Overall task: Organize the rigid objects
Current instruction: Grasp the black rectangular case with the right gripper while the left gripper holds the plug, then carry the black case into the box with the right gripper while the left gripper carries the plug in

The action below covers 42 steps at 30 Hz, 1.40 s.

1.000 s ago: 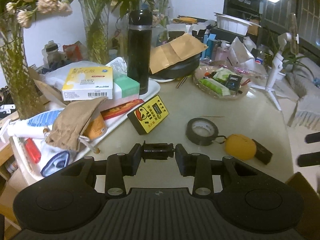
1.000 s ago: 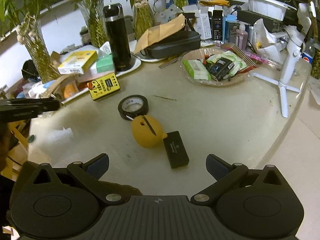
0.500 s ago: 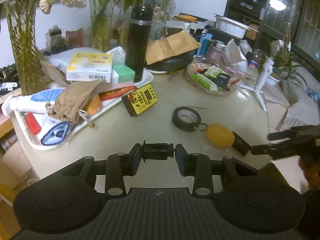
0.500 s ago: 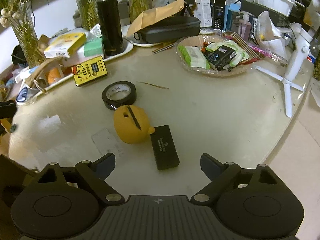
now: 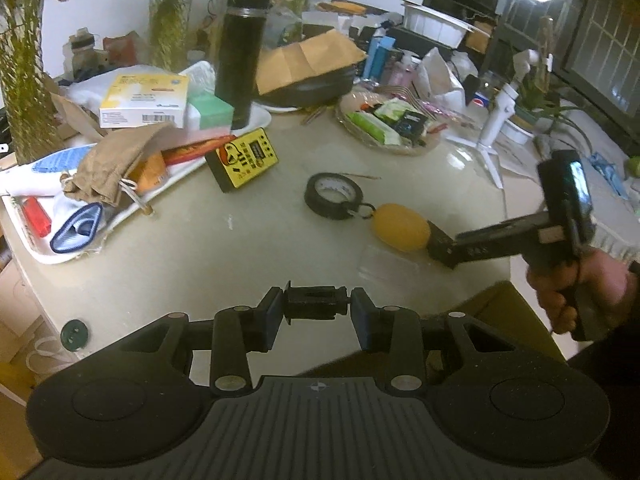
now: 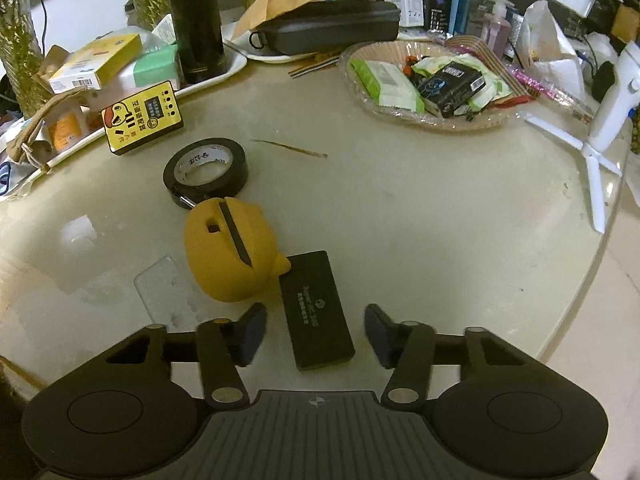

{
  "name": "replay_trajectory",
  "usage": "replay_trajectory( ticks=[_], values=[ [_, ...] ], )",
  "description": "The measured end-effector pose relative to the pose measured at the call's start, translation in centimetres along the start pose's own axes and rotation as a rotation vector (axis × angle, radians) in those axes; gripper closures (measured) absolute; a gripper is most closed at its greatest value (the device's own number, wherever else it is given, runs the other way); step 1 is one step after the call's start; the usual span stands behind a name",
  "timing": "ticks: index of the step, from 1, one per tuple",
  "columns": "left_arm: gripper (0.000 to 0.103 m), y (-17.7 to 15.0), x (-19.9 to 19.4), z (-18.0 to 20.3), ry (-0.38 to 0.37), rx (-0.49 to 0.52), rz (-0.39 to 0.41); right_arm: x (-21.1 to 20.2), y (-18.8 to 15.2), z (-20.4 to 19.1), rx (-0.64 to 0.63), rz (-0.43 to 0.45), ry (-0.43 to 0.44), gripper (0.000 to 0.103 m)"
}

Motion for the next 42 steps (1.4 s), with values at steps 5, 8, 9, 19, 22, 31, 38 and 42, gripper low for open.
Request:
replay_trajectory(
  ticks=[5,8,9,19,22,31,38,42],
  values=[
    [0.067,-0.5,0.1,0.5,-0.018,0.013,-0.017,0.4,-0.1,-0.2,-0.022,0.0,-0.012,0.069],
    [0.067,-0.7,0.2,0.8,-0.028,0.017,-0.03,0.3,-0.2,-0.1,-0.007,-0.004,-0.021,0.069],
    [0.067,-0.7,0.2,0.8,-0.029,0.018,-0.031,0.3,-0.2,0.0,0.0,-0.006,-0.027,0.069],
    [0.067,-0.8,0.2,1.0,-0.029,0.019,-0.041,-0.9,-0.9,1.3,0.056,-0.008,-0.08,0.069],
    [0.067,-0.7,0.2,1.2,-0.026,0.026,-0.041,-1.8,-0.9,1.3,0.063,0.012,-0.073,0.069],
    [0.067,-0.1,0.0,1.2,0.007,0.044,-0.03,-5.3,-0.2,-0.2,0.057,0.062,-0.014,0.069],
    [0.067,0.6,-1.0,2.2,0.019,0.09,-0.017,-8.0,-0.3,-1.5,0.039,0.083,0.044,0.069],
    [0.067,0.7,-1.6,3.0,0.022,0.125,-0.015,-9.3,-0.7,-2.1,0.029,0.089,0.075,0.069]
  ],
)
Point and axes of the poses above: each gripper's, at about its wrist camera, not at the fingertips, and x roughly the way its jaws point, z to its right, y to its top, the point moved 7 cm from there along x, roughly the way its jaws point, and after that the axes turned 2 degrees about y, right-handed, at the moved point
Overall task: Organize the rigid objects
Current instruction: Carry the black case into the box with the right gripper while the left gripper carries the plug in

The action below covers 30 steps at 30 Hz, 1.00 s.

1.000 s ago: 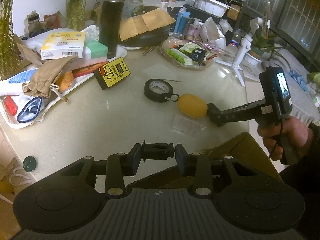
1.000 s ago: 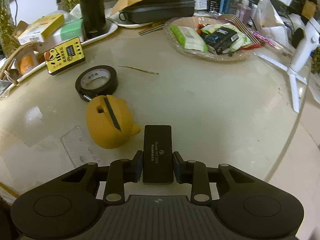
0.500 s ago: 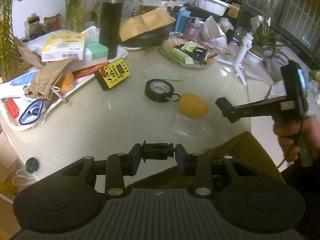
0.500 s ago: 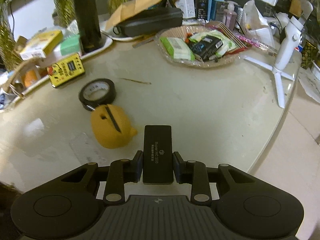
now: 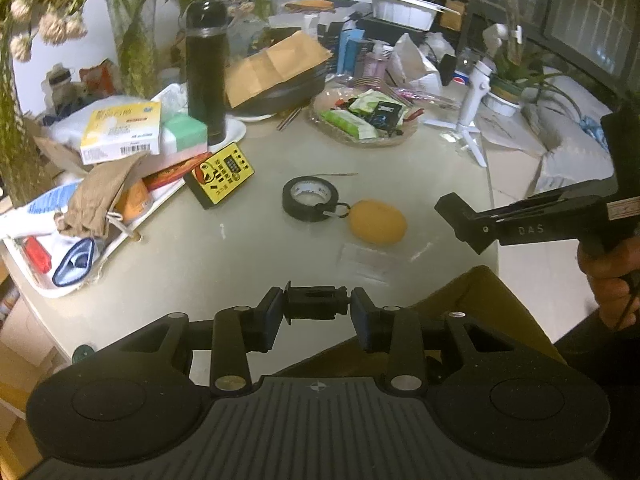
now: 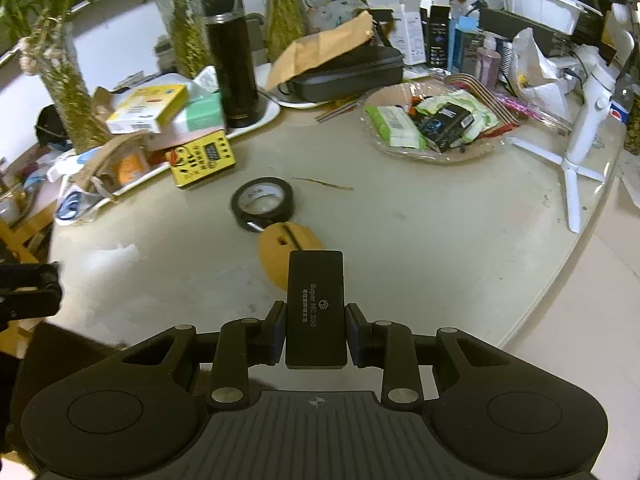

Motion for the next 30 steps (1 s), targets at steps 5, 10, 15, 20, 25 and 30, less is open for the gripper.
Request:
replay_trajectory(
  ticks=[5,10,15,20,25,30],
  values=[
    [0.067,-0.3,-0.5,0.7,0.009,0.044,-0.008,-1.8,-0.4,-1.4,-0.028,0.005,0.052,0.069],
    [0.067,-0.7,-0.8,1.2,0.012,0.07,-0.021,-3.5,-0.9,-3.6,-0.11,0.015,0.114,0.069],
    [0.067,-1.2,-1.3,1.6,0.008,0.095,-0.033,-4.7,-2.0,-5.6,-0.196,0.008,0.148,0.069],
    [0.067,-1.9,-1.7,2.1,-0.002,0.124,-0.045,-5.5,-3.1,-7.1,-0.247,-0.003,0.162,0.069],
    [0.067,-2.6,-2.2,2.5,-0.01,0.145,-0.058,-5.9,-3.9,-7.8,-0.259,-0.016,0.173,0.069],
    [0.067,-3.3,-2.6,2.7,-0.011,0.164,-0.076,-6.2,-4.5,-8.1,-0.264,-0.028,0.172,0.069]
  ],
)
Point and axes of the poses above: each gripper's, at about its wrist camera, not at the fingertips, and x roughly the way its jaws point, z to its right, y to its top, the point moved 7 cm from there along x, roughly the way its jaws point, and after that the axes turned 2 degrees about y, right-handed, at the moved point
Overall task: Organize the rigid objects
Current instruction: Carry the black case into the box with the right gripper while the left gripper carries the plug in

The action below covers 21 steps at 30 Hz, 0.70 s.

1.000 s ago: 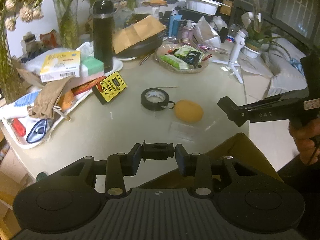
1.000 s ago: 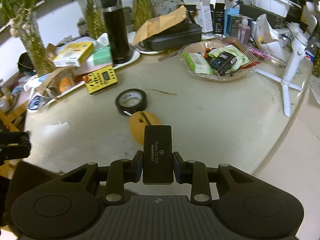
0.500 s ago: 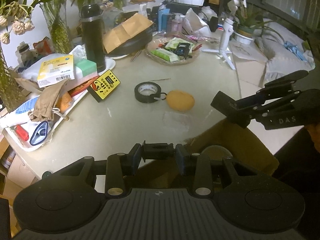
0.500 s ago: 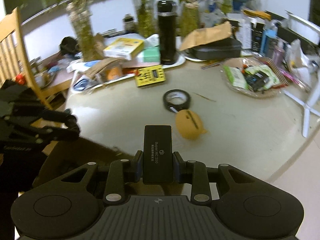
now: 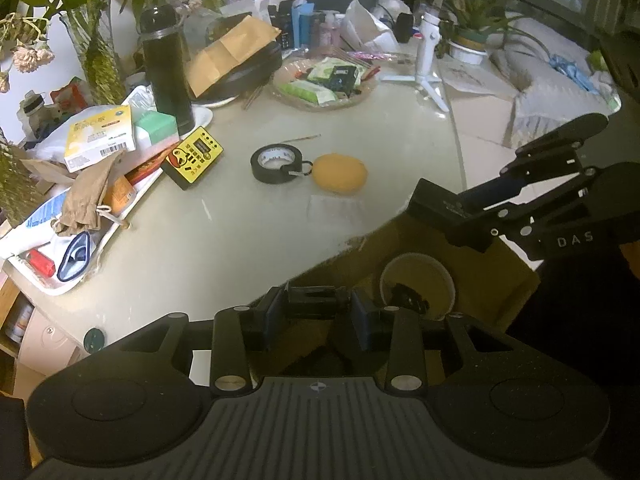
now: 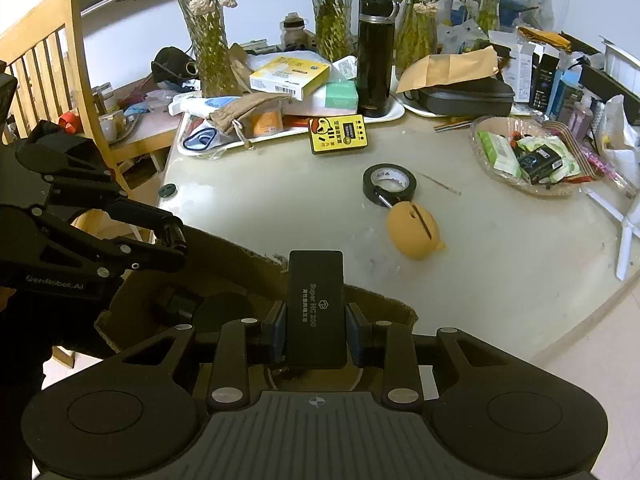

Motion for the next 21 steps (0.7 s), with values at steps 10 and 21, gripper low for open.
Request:
replay_trajectory(
  ticks=[10,21],
  values=[
    [0.067,-1.0,-0.1,1.0,-0.008,0.051,-0.061,-0.2,-1.2,0.0,0.022,-0.045,-0.008,0.069],
    [0.067,-2.8,0.7,1.4,-0.019,0.065,-0.204,0.0,-2.6,0.3,0.068,-0.124,-0.025,0.069]
  ],
)
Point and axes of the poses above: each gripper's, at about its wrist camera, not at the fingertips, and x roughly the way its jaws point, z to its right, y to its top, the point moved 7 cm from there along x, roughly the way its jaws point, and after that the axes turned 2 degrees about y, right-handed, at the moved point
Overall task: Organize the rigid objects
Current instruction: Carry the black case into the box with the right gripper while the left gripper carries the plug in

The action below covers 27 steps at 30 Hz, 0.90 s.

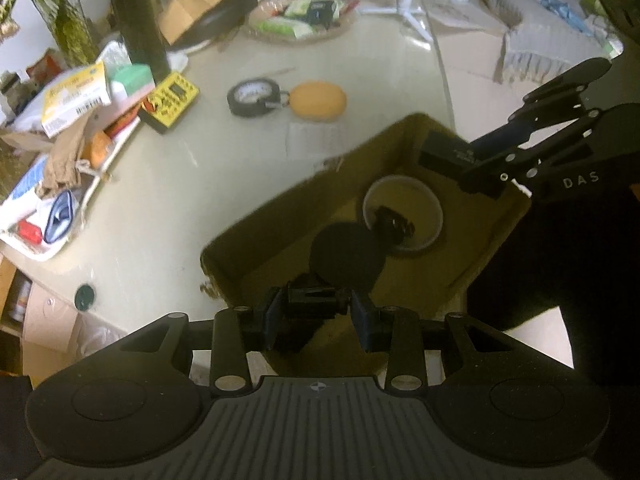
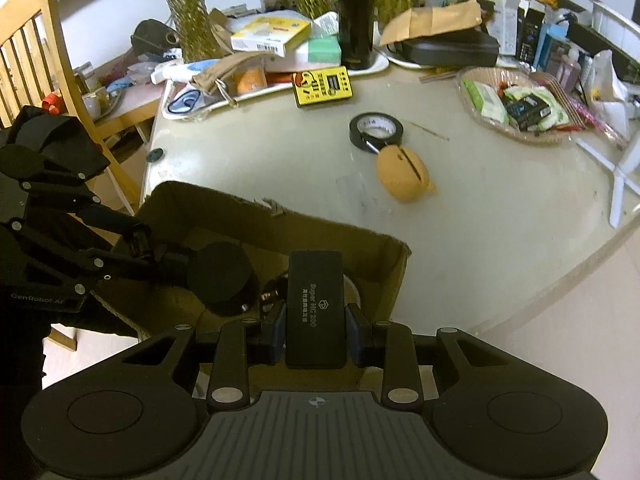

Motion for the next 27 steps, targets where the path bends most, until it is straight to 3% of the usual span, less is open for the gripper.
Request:
replay_trajectory(
  ticks=[9,21,22,23,25,27],
  values=[
    [0.067,-0.9,1.2,0.1,-0.02,-0.009,-0.091,1.0,-0.7,-0.1,0.03,-0.052,-0.014,0.069],
    [0.063,-1.0,0.9,0.6,-0.031,0.004,-0.081,1.1,-1.0,-1.0,0.016,-0.071,0.018,0.068],
    [0.06,-1.0,0.8,0.6,-0.031,0.007,-0.079,1.0,-1.0,-1.1,0.013,-0.065,0.02,0.057],
    [0.051,-1.0,0.7,0.6,-0.028,0.01,-0.075,0.9,-0.9,-1.1,0.011,-0.06,0.017,0.036],
    [0.044,-0.9,0.5,0.5,-0.021,0.014,-0.061,0.7,-0.6,-1.1,0.0,-0.039,0.007,0.015],
    [0.038,-0.8,0.3,0.6,-0.02,0.02,-0.055,0.4,-0.4,-1.1,-0.012,-0.023,-0.004,0.011]
  ],
)
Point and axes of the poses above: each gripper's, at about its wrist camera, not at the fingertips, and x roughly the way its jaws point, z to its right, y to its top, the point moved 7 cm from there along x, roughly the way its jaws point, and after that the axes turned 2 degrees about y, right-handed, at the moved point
